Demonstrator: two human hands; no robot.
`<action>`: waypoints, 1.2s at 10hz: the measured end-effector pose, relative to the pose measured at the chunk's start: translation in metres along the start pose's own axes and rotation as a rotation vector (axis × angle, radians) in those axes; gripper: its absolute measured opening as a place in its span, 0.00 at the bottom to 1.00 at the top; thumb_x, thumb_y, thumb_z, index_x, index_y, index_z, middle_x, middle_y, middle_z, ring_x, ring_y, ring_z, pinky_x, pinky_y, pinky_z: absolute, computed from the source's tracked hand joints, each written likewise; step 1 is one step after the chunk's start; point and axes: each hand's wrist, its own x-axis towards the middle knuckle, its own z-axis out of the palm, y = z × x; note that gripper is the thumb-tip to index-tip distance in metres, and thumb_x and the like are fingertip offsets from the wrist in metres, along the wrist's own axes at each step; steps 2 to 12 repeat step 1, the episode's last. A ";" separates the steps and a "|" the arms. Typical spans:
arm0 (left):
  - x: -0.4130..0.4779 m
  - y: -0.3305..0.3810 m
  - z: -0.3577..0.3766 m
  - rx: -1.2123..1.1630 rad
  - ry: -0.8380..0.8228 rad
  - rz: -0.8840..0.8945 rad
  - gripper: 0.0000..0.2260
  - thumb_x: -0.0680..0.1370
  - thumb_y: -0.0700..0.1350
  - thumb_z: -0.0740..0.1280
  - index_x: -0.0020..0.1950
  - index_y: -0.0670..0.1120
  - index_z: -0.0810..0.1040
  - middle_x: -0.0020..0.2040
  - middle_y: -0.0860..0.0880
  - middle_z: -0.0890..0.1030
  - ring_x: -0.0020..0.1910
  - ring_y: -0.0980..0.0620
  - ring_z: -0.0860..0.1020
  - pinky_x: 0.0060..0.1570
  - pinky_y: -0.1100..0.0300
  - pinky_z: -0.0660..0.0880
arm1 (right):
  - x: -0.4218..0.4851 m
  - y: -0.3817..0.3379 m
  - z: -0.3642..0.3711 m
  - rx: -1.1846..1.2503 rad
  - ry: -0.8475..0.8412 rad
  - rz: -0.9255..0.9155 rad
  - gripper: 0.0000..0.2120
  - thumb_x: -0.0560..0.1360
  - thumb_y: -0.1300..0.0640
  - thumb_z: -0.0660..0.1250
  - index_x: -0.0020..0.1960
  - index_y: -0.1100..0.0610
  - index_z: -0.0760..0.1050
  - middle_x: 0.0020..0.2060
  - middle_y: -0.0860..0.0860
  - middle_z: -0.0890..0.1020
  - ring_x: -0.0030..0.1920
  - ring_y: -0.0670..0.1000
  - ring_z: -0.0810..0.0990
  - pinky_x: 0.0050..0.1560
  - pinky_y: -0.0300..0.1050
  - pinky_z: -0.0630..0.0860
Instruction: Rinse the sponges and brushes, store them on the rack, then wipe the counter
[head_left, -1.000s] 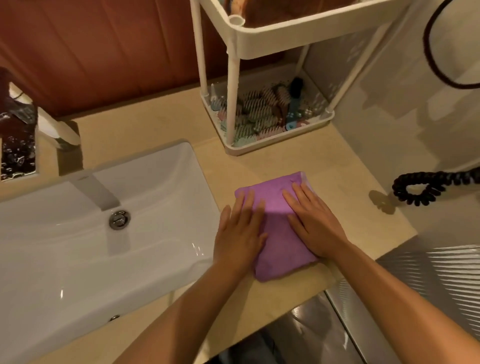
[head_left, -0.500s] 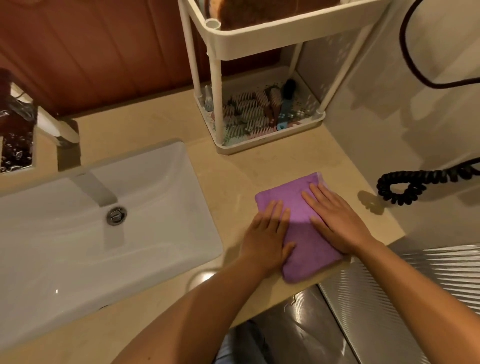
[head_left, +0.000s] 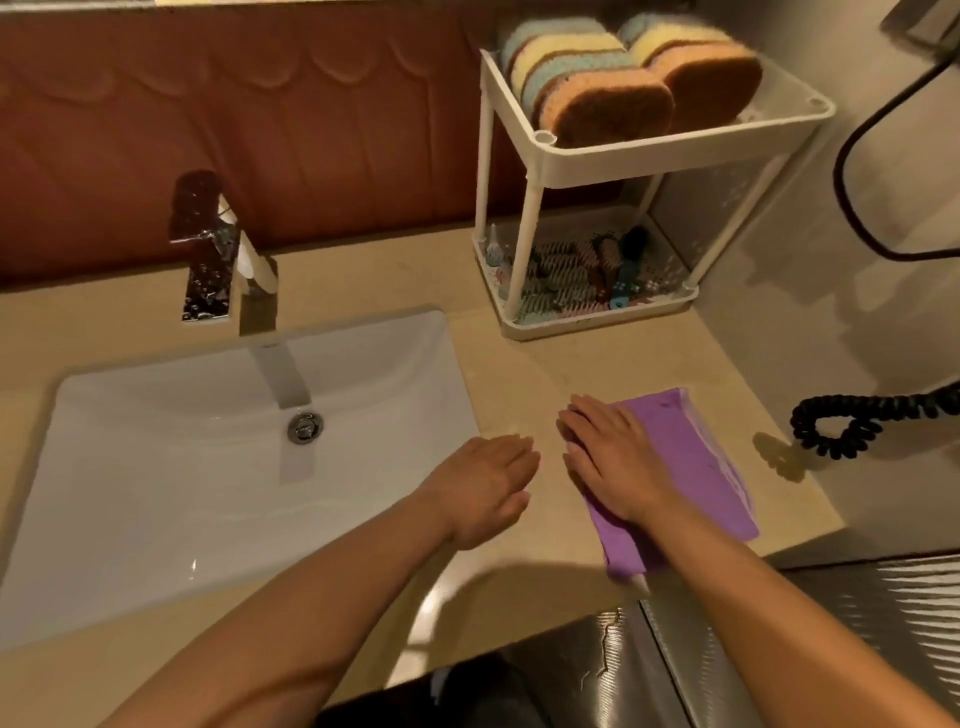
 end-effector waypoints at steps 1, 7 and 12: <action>-0.038 -0.027 -0.008 -0.019 -0.072 -0.141 0.28 0.75 0.58 0.44 0.66 0.43 0.68 0.65 0.44 0.72 0.61 0.44 0.71 0.58 0.52 0.69 | 0.015 -0.040 0.002 0.038 -0.021 -0.091 0.35 0.71 0.44 0.37 0.70 0.54 0.67 0.73 0.52 0.65 0.74 0.51 0.61 0.73 0.44 0.46; -0.038 -0.027 -0.008 -0.019 -0.072 -0.141 0.28 0.75 0.58 0.44 0.66 0.43 0.68 0.65 0.44 0.72 0.61 0.44 0.71 0.58 0.52 0.69 | 0.015 -0.040 0.002 0.038 -0.021 -0.091 0.35 0.71 0.44 0.37 0.70 0.54 0.67 0.73 0.52 0.65 0.74 0.51 0.61 0.73 0.44 0.46; -0.038 -0.027 -0.008 -0.019 -0.072 -0.141 0.28 0.75 0.58 0.44 0.66 0.43 0.68 0.65 0.44 0.72 0.61 0.44 0.71 0.58 0.52 0.69 | 0.015 -0.040 0.002 0.038 -0.021 -0.091 0.35 0.71 0.44 0.37 0.70 0.54 0.67 0.73 0.52 0.65 0.74 0.51 0.61 0.73 0.44 0.46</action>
